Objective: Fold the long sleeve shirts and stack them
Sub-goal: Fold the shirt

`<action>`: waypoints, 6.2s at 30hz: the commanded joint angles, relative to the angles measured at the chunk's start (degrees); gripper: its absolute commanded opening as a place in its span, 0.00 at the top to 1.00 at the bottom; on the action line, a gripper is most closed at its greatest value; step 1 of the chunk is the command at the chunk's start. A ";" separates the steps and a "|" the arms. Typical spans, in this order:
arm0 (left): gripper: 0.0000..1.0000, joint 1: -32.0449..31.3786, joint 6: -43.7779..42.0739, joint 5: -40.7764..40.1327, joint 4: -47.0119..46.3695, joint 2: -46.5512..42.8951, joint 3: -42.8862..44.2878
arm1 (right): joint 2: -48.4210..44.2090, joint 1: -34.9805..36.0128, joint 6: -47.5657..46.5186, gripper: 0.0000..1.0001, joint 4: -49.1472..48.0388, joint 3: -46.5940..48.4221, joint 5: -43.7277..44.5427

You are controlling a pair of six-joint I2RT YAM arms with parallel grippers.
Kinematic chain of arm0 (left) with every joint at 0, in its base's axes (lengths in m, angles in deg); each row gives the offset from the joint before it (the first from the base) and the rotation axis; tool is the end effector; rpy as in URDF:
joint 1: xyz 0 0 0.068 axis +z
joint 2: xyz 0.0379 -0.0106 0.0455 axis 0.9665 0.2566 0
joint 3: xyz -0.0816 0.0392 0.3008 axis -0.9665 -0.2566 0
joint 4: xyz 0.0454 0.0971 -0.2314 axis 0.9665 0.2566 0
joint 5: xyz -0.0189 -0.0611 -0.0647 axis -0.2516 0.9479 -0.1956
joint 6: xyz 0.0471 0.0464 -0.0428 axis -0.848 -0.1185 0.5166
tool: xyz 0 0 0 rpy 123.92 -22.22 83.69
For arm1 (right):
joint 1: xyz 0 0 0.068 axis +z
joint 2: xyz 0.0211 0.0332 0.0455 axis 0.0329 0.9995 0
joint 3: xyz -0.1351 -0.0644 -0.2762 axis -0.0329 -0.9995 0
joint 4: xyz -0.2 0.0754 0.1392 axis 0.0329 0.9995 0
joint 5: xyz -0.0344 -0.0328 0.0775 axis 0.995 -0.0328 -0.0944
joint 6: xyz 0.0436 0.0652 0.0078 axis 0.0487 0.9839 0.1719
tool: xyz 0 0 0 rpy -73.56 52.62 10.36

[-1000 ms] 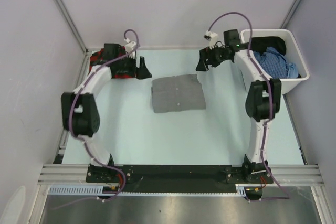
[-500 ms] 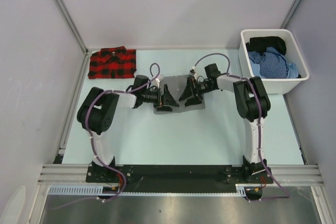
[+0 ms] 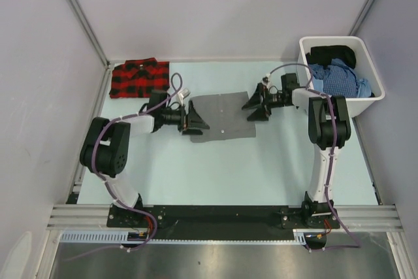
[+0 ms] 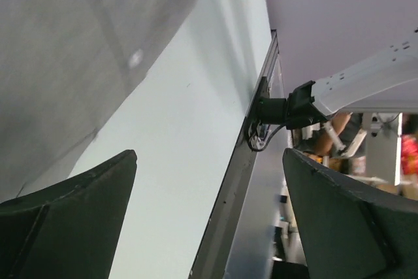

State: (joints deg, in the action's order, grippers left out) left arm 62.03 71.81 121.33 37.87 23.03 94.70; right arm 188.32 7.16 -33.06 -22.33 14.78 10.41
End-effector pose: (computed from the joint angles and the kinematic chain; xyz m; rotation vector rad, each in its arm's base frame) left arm 0.3286 -0.1384 0.1887 0.1933 2.3733 -1.6772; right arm 0.4392 0.1041 0.1625 -0.1379 2.4484 1.7508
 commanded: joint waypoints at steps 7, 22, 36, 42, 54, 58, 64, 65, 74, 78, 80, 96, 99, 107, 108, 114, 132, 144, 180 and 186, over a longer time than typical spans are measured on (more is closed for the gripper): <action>0.01 -5.45 17.92 -9.99 -16.52 13.04 16.04 | 7.79 6.85 47.01 0.00 -59.89 3.95 2.50; 0.01 1.16 -0.21 -8.01 -5.40 8.87 10.33 | 8.61 2.28 27.16 0.00 -34.71 9.05 5.58; 0.01 1.76 12.00 -21.52 -9.09 27.05 29.33 | 22.13 2.99 21.15 0.00 -31.04 24.25 9.70; 0.01 4.57 1.99 -22.25 -6.36 20.13 24.59 | 19.61 2.81 9.69 0.00 -17.58 29.27 12.08; 0.25 8.27 -20.10 -27.17 22.56 3.84 20.98 | -1.50 -2.20 -2.63 0.11 -4.83 11.72 21.47; 0.37 8.09 -19.40 -25.41 22.12 6.92 20.88 | -2.21 -2.38 -5.27 0.20 -3.95 8.36 24.73; 0.38 7.48 -19.13 -25.06 22.47 12.18 23.70 | 3.14 -2.47 -7.20 0.32 -4.12 10.63 25.88; 0.38 7.48 -19.04 -25.14 23.00 12.81 24.39 | 4.02 -2.38 -7.12 0.33 -4.12 11.94 25.79; 0.30 7.83 -18.08 -22.26 22.21 14.40 23.53 | 7.11 -1.85 -9.13 0.40 0.00 14.95 25.17; 0.29 10.20 -13.95 -18.38 13.52 8.08 16.33 | -2.63 -1.76 -17.99 0.38 1.95 11.54 28.68; 0.28 11.16 -13.51 -17.85 12.89 6.49 14.13 | -8.24 0.42 -23.42 0.38 0.98 10.29 30.09; 0.24 21.98 -9.38 -17.06 11.21 -7.04 3.49 | -11.27 38.55 -45.52 0.51 -6.04 7.21 42.92; 0.17 23.65 -10.69 -17.50 12.97 -10.29 1.91 | -7.58 41.56 -46.84 0.55 -7.62 9.05 45.12; 0.04 27.87 -14.91 -19.52 16.76 -18.12 0.76 | -0.20 45.17 -47.80 0.54 -10.71 9.50 53.80; 0.03 28.22 -15.35 -19.61 17.11 -19.00 0.93 | 0.25 45.34 -48.59 0.54 -11.85 8.97 54.70; 0.03 29.01 -19.73 -19.26 20.09 -21.81 1.81 | -1.05 45.79 -50.71 1.00 -10.98 4.67 55.15; 0.02 10.21 -26.37 -6.16 28.12 0.84 8.32 | -30.50 33.93 -100.01 0.94 30.86 -26.88 40.20; 0.28 -1.56 -4.89 -11.16 3.31 9.03 4.45 | -37.19 25.85 -88.45 0.39 35.43 -21.28 39.25; 0.23 -7.03 10.14 -24.44 -7.77 2.90 -7.49 | -25.76 21.87 -32.17 0.42 7.85 -5.96 37.82; 0.12 -0.09 5.75 -29.18 1.62 -8.00 -12.15 | -31.04 35.14 -25.41 0.37 1.87 -10.98 47.93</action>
State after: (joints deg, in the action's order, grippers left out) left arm 58.01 82.81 100.87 29.79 21.44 85.74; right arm 162.03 35.95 -66.33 -13.81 5.88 51.33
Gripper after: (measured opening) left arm 0.848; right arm 0.616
